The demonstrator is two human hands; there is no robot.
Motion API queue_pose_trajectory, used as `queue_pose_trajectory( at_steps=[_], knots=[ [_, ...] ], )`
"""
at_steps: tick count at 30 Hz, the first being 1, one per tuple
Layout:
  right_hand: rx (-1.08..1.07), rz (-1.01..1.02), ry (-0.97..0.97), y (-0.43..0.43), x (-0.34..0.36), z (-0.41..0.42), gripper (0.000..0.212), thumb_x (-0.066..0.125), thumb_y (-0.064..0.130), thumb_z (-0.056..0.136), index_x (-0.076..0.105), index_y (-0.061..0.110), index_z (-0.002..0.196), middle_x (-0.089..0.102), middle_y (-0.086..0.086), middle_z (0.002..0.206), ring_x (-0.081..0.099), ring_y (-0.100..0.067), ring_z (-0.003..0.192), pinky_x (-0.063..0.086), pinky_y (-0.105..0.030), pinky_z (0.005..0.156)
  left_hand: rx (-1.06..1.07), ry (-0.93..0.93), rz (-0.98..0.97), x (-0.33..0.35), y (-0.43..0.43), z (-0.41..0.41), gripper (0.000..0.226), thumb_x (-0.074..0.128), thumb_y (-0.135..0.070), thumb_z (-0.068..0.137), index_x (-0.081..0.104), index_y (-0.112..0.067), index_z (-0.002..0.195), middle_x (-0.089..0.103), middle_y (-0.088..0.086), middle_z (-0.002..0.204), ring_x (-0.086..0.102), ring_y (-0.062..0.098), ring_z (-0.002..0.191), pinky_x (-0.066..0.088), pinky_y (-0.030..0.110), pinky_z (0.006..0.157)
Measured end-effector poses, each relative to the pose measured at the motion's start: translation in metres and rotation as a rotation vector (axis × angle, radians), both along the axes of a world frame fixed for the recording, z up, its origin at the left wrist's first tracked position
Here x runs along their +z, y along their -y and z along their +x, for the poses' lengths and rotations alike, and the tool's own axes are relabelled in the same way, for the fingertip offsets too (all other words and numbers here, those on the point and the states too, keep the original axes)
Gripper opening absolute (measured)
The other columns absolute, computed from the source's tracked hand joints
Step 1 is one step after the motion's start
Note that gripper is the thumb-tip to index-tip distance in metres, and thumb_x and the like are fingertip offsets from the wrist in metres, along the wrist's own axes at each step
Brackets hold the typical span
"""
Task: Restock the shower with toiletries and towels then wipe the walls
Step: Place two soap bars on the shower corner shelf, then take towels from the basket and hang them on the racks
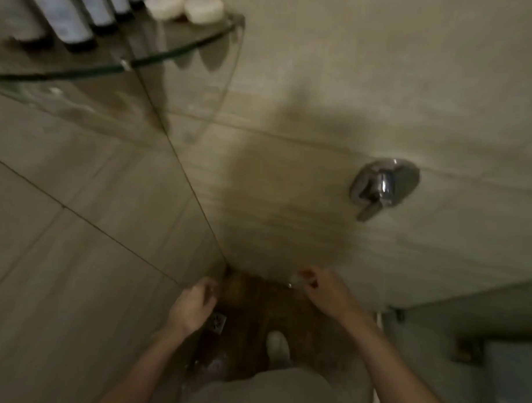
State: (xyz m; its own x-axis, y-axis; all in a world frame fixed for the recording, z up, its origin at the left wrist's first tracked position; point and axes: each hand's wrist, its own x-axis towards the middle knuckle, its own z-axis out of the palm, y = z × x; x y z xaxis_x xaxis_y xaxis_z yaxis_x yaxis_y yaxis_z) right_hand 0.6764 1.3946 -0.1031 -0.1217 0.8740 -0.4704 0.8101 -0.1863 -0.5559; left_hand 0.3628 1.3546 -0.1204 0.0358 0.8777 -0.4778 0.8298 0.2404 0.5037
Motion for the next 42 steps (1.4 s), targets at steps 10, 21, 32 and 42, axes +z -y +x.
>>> queue_pose_trajectory(
  at_steps=[10,21,32,42],
  knots=[
    [-0.793,-0.360,-0.084,0.268,-0.102,-0.007,0.008,0.064,0.011,0.093,0.070,0.011,0.099,0.071,-0.010,0.092,0.065,-0.022,0.079,0.055,-0.026,0.071,-0.136,-0.072,-0.462,-0.134,0.131,-0.107,0.012,0.059,-0.013,0.100,0.070,-0.014,0.106,0.073,0.015,0.106,0.066,0.025,0.092,0.051,0.033,0.084],
    [-1.656,-0.516,-0.342,0.558,-0.114,-0.088,0.014,0.057,-0.002,0.094,0.065,0.005,0.102,0.064,-0.015,0.091,0.060,-0.026,0.067,0.044,-0.025,0.050,-0.388,-0.184,-0.540,-0.137,0.170,-0.079,0.014,0.059,-0.015,0.100,0.065,-0.010,0.111,0.071,0.016,0.101,0.067,0.027,0.090,0.049,0.027,0.072],
    [-2.065,-0.426,-0.535,0.752,-0.162,-0.239,0.009,0.065,0.029,0.088,0.070,0.031,0.096,0.074,-0.001,0.092,0.071,-0.023,0.084,0.059,-0.041,0.080,-0.948,-0.189,-0.451,-0.108,0.274,0.109,0.018,0.058,-0.026,0.101,0.069,-0.013,0.097,0.073,0.010,0.094,0.069,0.029,0.089,0.054,0.038,0.081],
    [-2.558,-0.321,-0.713,0.868,-0.124,-0.317,0.017,0.058,0.013,0.096,0.075,0.013,0.095,0.072,-0.005,0.086,0.069,-0.015,0.074,0.055,-0.030,0.059,-1.198,-0.049,-0.473,-0.059,0.481,0.222,0.028,0.046,-0.010,0.105,0.059,0.001,0.128,0.066,0.019,0.117,0.063,0.032,0.107,0.047,0.045,0.100]
  ],
)
